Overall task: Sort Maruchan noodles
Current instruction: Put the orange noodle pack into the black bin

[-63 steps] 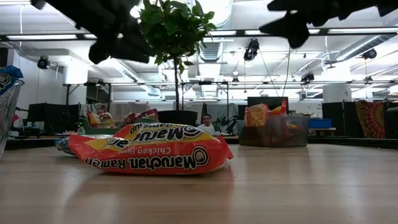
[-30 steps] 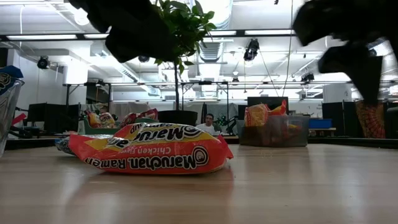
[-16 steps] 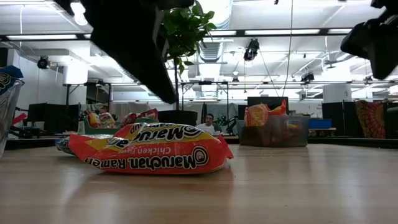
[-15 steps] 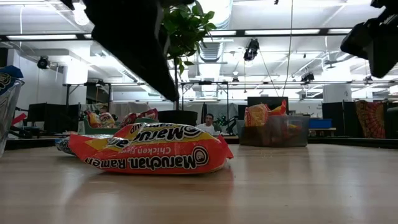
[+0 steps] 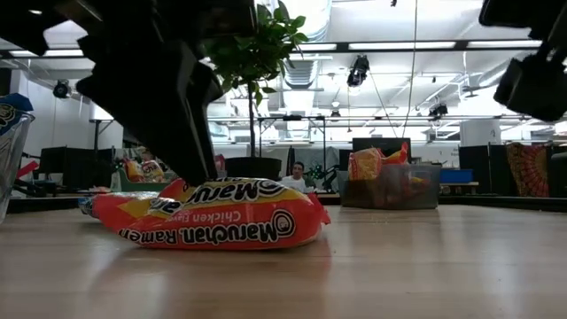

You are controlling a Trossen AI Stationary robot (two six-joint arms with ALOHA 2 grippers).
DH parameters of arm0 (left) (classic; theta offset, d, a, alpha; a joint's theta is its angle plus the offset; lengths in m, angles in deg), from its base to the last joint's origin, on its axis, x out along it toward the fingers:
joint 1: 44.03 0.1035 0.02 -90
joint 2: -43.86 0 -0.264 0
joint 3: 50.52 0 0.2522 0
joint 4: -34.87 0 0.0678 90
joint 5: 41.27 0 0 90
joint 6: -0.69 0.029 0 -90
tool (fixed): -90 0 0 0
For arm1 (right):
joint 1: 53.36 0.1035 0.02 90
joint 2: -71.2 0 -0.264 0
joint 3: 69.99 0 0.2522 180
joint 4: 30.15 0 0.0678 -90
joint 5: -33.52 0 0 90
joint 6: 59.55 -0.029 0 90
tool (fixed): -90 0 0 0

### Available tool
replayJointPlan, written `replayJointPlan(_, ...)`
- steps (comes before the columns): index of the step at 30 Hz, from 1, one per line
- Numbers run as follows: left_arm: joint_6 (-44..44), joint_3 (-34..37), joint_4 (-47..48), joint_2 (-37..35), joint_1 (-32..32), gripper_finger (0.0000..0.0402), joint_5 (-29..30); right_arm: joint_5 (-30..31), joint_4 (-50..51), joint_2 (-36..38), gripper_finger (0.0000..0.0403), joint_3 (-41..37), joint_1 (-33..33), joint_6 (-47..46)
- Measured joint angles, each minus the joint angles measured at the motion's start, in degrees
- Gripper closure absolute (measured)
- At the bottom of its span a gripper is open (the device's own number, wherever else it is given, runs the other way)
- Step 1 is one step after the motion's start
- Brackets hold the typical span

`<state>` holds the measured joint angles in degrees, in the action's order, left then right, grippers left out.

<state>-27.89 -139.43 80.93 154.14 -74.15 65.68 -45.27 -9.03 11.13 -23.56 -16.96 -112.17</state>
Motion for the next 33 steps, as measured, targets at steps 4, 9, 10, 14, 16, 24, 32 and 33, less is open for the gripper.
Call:
replayJointPlan(4, -0.5, 0.32, -0.62, 1.12, -0.26, 0.0294, 1.86, -0.02, -2.18, -1.12, 0.0133, -1.35, 0.24, -1.21)
replayJointPlan(9, 0.69, -0.1, -2.63, 3.64, 0.47, 0.0309, 9.21, 0.02, -3.82, -3.02, 0.0133, -1.56, 0.24, -0.07)
replayJointPlan(10, 0.42, -0.23, -3.5, 4.02, 0.77, 0.0312, 13.97, 0.17, -4.19, -3.47, 0.0133, -1.56, 0.22, 0.36)
replayJointPlan(14, 4.92, -1.97, -7.69, 3.66, 3.25, 0.0323, 24.6, 1.98, -5.47, -5.17, 0.0133, -1.56, -0.03, -0.09)
replayJointPlan(16, 9.14, -3.1, -7.97, 2.85, 4.14, 0.0325, 25.0, 3.41, -6.27, -6.19, 0.0133, -1.5, -0.69, -2.74)
replayJointPlan(24, 22.83, -5.14, -8.32, 2.58, 5.22, 0.0326, 15.09, 6.95, -6.39, -9.96, 0.0133, -1.65, -7.13, -10.53)
replayJointPlan(32, 19.92, -0.66, -7.2, 2.58, 7.25, 0.0326, 15.06, 6.95, -8.78, -13.7, 0.0133, -1.99, -16.77, -3.7)
replayJointPlan(33, 19.32, -0.12, -7.34, 2.58, 7.51, 0.0326, 15.08, 6.97, -8.98, -13.98, 0.0133, -2.06, -17.71, -2.71)
